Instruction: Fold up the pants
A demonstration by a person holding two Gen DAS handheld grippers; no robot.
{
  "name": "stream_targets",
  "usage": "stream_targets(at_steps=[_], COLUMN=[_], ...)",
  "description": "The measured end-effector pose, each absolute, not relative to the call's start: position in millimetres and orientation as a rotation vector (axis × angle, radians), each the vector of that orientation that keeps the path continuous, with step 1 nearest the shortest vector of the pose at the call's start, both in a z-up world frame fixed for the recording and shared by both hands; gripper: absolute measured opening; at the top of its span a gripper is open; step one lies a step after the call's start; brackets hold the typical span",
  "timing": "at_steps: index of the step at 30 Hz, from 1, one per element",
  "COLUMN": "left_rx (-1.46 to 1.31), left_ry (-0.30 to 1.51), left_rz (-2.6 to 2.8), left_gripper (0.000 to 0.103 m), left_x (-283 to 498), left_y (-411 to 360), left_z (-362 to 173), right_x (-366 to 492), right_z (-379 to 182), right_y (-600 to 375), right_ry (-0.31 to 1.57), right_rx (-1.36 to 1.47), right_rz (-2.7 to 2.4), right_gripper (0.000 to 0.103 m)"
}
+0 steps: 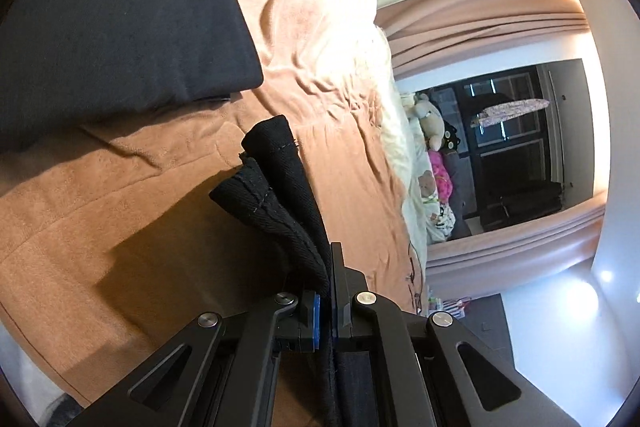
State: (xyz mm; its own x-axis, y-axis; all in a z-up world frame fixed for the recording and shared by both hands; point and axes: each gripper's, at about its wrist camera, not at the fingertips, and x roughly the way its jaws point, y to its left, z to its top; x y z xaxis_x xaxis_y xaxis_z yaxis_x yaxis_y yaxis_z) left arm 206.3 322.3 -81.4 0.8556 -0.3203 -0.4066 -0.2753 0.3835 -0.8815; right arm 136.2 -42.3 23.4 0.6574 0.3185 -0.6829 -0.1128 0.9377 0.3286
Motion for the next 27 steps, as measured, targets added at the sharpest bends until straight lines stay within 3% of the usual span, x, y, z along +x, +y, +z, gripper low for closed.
stream_targets(at_steps=[3, 8, 15, 27], left_rx=[-1.187, -1.156, -1.124, -1.106], left_ry=[0.581, 0.595, 0.604, 0.62], left_rz=[-0.036, -0.049, -0.035, -0.041], left_gripper=[0.003, 0.003, 0.003, 0.003], left_x=[207, 213, 215, 218], left_y=[318, 313, 308, 310], left_z=[-79, -72, -69, -72], right_x=[152, 154, 170, 281], right_z=[1, -27, -32, -20], right_y=[-34, -27, -45, -83], right_ry=[0.884, 0.978, 0.971, 0.937], right_rx=[0.268, 0.262, 0.289, 0.252], right_rz=[0.247, 0.231, 0.198, 0.15], right_gripper=[0.026, 0.026, 0.026, 0.026])
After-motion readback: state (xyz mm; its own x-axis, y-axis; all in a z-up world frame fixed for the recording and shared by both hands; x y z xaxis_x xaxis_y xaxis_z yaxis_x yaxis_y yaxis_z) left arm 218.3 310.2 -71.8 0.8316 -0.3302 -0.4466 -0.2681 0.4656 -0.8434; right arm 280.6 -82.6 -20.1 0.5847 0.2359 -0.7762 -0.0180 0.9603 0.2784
